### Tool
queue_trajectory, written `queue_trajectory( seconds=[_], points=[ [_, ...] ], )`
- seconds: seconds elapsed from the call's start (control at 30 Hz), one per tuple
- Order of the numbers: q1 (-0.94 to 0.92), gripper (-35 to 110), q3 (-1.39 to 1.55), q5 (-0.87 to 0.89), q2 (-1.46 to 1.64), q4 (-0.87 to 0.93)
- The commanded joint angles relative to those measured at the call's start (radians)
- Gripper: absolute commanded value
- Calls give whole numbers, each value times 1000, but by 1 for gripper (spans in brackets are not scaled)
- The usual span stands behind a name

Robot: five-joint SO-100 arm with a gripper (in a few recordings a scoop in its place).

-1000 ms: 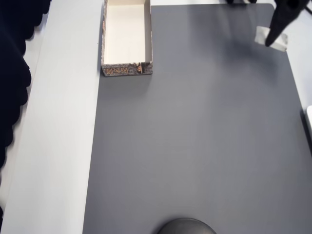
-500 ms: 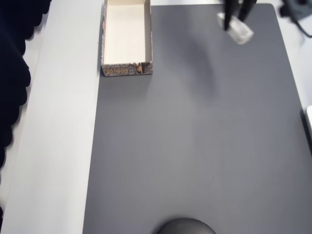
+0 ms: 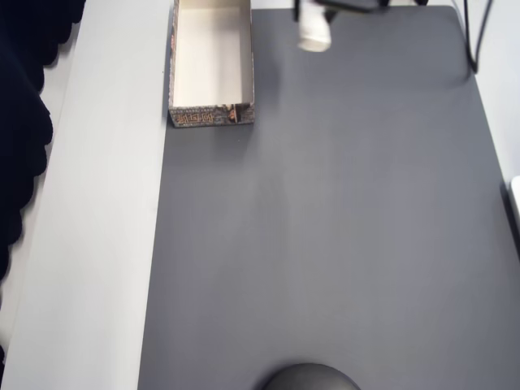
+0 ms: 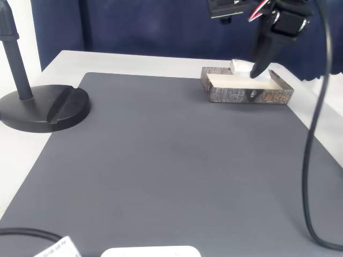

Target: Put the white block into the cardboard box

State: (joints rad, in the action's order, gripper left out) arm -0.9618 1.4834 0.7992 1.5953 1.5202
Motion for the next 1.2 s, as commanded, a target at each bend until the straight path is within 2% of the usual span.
queue_trajectory(
  seconds=[0.0, 0.37, 0.67, 1.17],
  points=[
    [-87, -2, -152, 28, -64, -8],
    [-225, -2, -491, 169, -347, 9],
    [-307, -2, -623, 302, -505, 9],
    [-301, -2, -818, 402, -724, 8]
  ],
)
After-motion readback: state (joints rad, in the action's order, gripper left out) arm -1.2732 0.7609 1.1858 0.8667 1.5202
